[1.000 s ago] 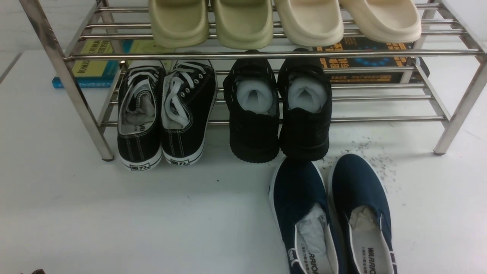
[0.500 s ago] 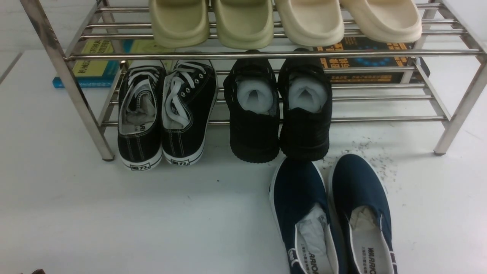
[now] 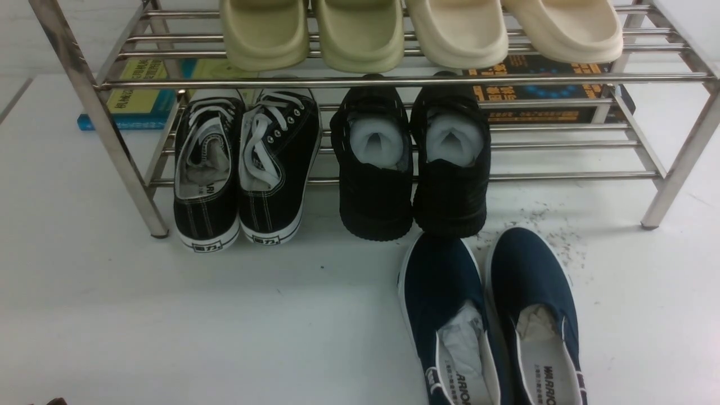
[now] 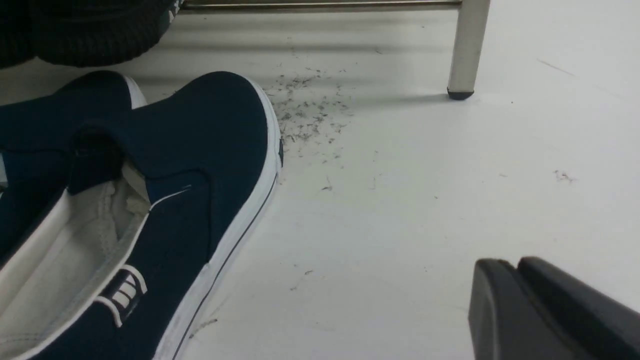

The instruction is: Take the shoes off the shelf with your hand on the white table.

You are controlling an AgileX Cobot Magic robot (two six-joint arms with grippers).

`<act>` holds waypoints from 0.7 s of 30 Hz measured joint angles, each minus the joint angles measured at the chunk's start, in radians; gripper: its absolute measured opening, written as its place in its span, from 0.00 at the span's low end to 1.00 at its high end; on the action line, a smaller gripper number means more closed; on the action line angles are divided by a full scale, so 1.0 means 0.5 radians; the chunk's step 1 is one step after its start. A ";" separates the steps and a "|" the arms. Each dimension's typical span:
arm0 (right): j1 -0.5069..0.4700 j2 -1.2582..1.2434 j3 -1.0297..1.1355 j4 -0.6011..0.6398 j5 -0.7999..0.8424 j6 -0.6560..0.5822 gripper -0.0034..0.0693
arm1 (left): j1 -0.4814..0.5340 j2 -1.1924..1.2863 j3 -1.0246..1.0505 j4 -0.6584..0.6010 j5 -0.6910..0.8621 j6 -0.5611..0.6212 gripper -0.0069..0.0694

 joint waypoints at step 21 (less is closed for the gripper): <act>-0.099 0.000 0.000 0.001 0.000 0.000 0.19 | 0.000 0.000 0.000 0.000 0.000 0.000 0.41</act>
